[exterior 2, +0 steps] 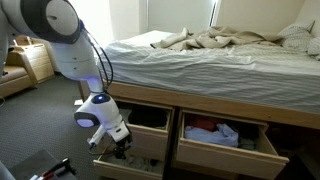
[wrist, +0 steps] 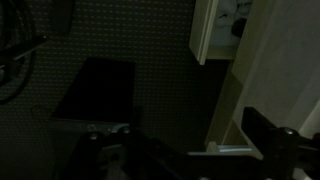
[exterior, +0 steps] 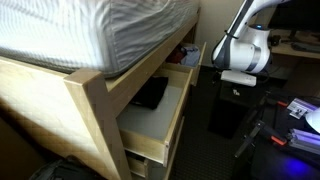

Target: Close the two top drawers

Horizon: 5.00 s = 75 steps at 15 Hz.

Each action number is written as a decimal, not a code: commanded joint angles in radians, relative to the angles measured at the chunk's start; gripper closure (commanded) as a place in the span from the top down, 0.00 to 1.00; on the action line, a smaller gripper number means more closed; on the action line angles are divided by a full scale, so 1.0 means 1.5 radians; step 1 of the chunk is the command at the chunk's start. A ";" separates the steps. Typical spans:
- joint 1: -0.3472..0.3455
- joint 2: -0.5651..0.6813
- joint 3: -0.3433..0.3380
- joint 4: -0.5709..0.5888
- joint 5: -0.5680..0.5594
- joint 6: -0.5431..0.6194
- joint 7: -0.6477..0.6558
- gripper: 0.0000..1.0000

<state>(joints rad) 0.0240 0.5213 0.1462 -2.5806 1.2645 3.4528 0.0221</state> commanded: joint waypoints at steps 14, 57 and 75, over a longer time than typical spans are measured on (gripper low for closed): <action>-0.076 0.100 0.083 0.174 -0.194 -0.166 -0.006 1.00; -0.227 0.000 -0.004 0.091 -0.287 -0.454 -0.055 1.00; -0.339 0.420 0.280 0.503 -0.268 0.000 -0.299 1.00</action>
<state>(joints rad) -0.4359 1.0924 0.4828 -1.8966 0.9278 3.3546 -0.3822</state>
